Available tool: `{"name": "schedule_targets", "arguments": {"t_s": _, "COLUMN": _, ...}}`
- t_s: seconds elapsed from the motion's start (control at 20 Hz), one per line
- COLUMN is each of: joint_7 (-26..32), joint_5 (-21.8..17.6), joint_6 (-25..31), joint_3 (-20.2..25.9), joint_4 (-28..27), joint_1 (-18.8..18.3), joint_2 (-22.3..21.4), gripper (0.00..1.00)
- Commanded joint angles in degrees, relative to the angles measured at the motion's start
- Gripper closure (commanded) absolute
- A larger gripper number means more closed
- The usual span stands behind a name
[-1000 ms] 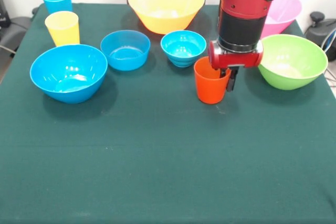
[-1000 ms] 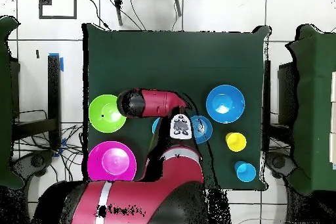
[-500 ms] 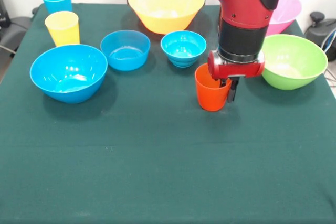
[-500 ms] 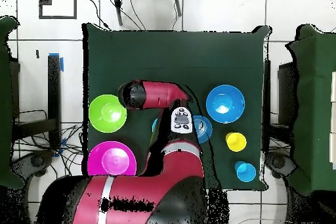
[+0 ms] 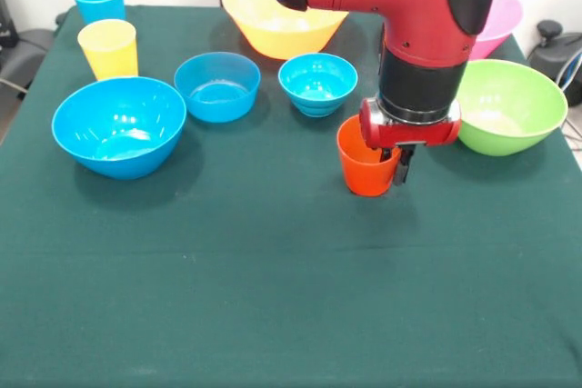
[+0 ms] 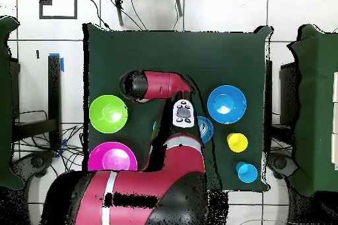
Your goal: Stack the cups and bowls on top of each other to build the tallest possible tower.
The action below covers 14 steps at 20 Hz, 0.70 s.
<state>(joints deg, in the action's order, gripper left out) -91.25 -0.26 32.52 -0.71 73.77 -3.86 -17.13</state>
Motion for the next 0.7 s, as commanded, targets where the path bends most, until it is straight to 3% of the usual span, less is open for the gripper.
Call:
{"name": "schedule_targets", "arguments": {"t_s": 0.05, "joint_7": -3.41, "joint_5": -0.35, "joint_6": -8.19, "joint_3": 6.1, "joint_4": -12.24, "joint_1": -2.71, "joint_2": 12.09, "gripper": 1.0}}
{"name": "schedule_targets", "arguments": {"t_s": 0.4, "joint_7": 1.25, "joint_5": -2.21, "joint_6": -7.7, "joint_3": 10.05, "joint_4": -14.78, "joint_1": -6.47, "joint_2": 14.28, "gripper": 1.0}}
{"name": "schedule_targets", "arguments": {"t_s": 0.7, "joint_7": 5.0, "joint_5": -3.41, "joint_6": -2.81, "joint_3": 12.48, "joint_4": -18.01, "joint_1": -8.85, "joint_2": 15.64, "gripper": 1.0}}
